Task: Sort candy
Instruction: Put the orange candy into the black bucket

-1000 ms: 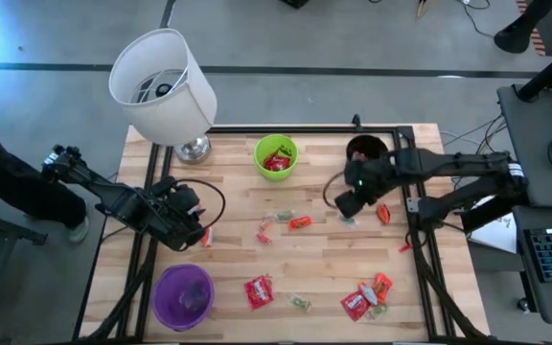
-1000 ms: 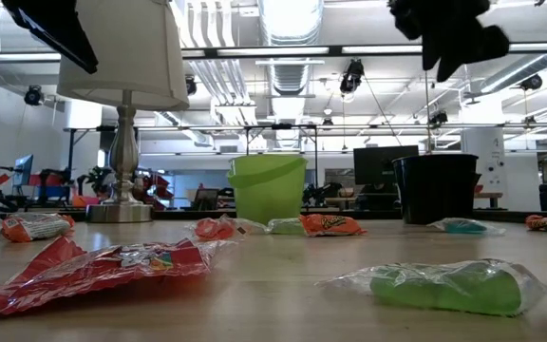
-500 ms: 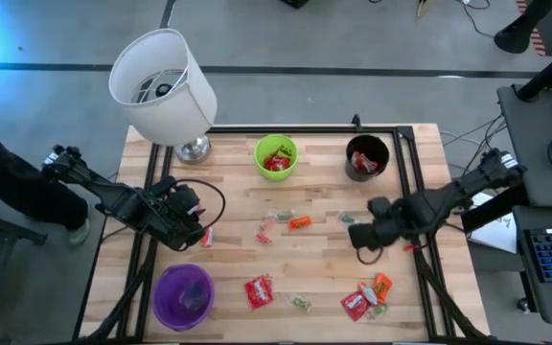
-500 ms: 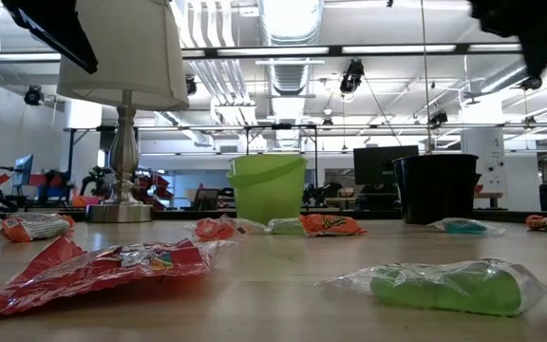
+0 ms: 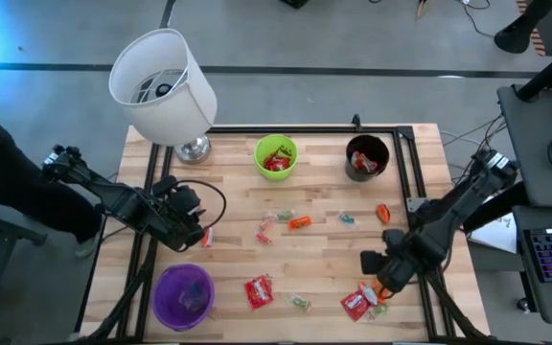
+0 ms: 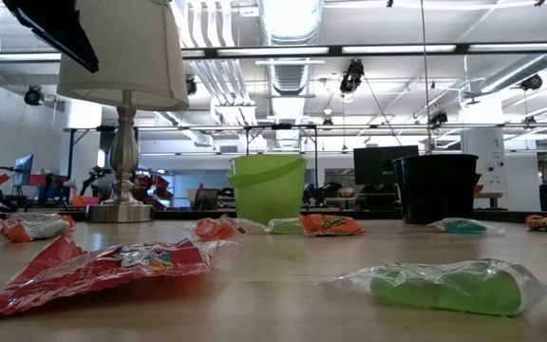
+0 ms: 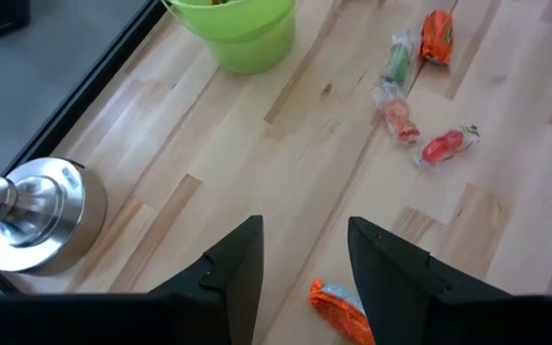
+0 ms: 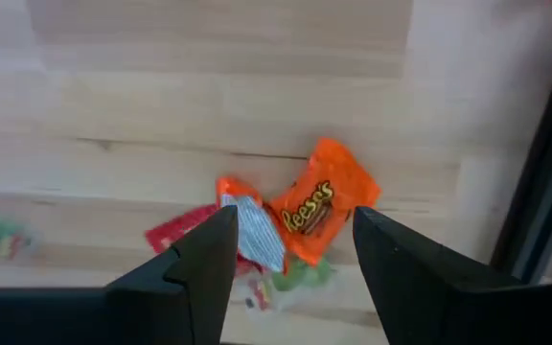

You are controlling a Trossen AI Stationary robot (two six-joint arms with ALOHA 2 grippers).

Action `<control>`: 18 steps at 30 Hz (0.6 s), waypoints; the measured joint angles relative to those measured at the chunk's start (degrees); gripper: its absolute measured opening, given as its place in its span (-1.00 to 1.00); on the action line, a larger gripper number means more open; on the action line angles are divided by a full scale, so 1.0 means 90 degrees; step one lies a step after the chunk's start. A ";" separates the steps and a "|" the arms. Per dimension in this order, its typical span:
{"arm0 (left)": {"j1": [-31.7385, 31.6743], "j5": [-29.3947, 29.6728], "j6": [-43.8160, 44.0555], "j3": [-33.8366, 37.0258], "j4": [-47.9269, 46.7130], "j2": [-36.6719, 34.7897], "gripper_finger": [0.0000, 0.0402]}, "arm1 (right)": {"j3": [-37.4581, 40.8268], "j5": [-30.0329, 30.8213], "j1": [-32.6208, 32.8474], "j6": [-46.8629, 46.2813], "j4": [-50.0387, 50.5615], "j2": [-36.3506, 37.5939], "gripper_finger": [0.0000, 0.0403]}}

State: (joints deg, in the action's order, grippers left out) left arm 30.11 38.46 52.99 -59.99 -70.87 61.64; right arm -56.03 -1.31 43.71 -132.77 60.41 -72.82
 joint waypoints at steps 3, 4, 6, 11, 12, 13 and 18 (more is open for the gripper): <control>0.0000 -0.0002 -0.0001 0.0000 0.0082 0.0001 -0.32 | 0.0007 -0.0023 -0.0010 0.0012 -0.0019 -0.0371 0.00; 0.0000 -0.0002 -0.0001 0.0000 0.0105 0.0001 -0.32 | 0.0007 -0.0023 -0.0010 0.0012 -0.0035 -0.0479 0.00; 0.0000 -0.0002 0.0000 0.0000 0.0128 -0.0001 -0.32 | -0.0007 -0.0061 -0.0008 0.0011 -0.0057 -0.0685 0.00; 0.0002 -0.0010 0.0000 0.0000 0.0205 0.0001 -0.32 | -0.0077 -0.0588 -0.0008 -0.0105 -0.0179 -0.1131 0.00; 0.0001 -0.0010 -0.0001 0.0000 0.0220 0.0000 -0.32 | -0.0089 -0.0677 -0.0008 -0.0117 -0.0229 -0.1225 0.00; 0.0001 -0.0012 -0.0001 0.0000 0.0222 0.0001 -0.32 | -0.0092 -0.0725 -0.0008 -0.0137 -0.0310 -0.1312 0.00; 0.0002 -0.0049 -0.0002 0.0000 0.0294 -0.0001 -0.32 | -0.0097 -0.0744 -0.0006 -0.0135 -0.0619 -0.1711 0.00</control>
State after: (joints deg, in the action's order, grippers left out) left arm 30.13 38.02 52.97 -59.99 -68.23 61.63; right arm -56.90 -8.01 43.66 -133.98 54.84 -88.22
